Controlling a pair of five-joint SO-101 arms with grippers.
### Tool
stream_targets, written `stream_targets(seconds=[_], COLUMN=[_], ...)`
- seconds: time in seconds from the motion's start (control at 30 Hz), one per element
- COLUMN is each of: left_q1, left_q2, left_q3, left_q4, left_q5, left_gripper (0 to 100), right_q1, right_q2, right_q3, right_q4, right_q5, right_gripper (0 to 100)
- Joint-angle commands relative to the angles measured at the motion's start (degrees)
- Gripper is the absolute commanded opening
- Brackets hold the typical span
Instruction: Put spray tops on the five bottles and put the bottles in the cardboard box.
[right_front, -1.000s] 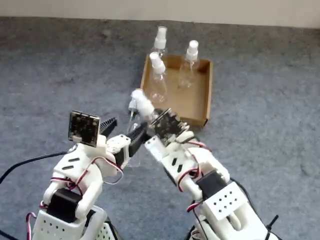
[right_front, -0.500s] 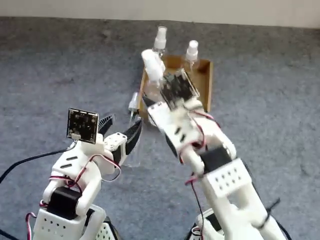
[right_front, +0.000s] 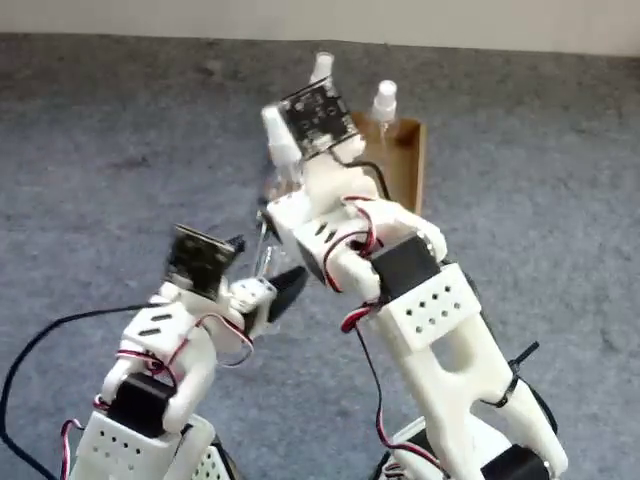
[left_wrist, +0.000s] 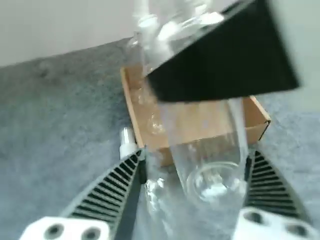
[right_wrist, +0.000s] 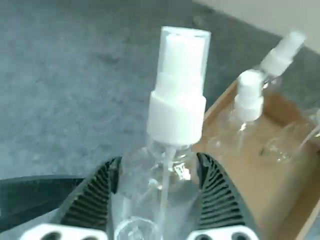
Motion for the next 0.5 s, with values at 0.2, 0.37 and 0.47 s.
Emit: stream_targets(seconds=[0.2, 0.37, 0.47], left_q1=[0.3, 0.3, 0.6], left_q2=[0.1, -0.3, -0.4], left_q3=[0.0, 0.0, 0.1], left_q4=[-2.6, -2.6, -2.5], left_q5=[-1.1, -1.0, -1.0], left_gripper=[23, 23, 23], right_q1=[-1.4, 3.3, 11.6], right_q2=[-0.5, -0.4, 0.2], right_q3=[-7.7, -7.6, -7.4], right_q4=[9.6, 6.5, 1.3], right_q5=[-0.2, 2.5, 4.3], right_gripper=[0.4, 0.4, 0.4])
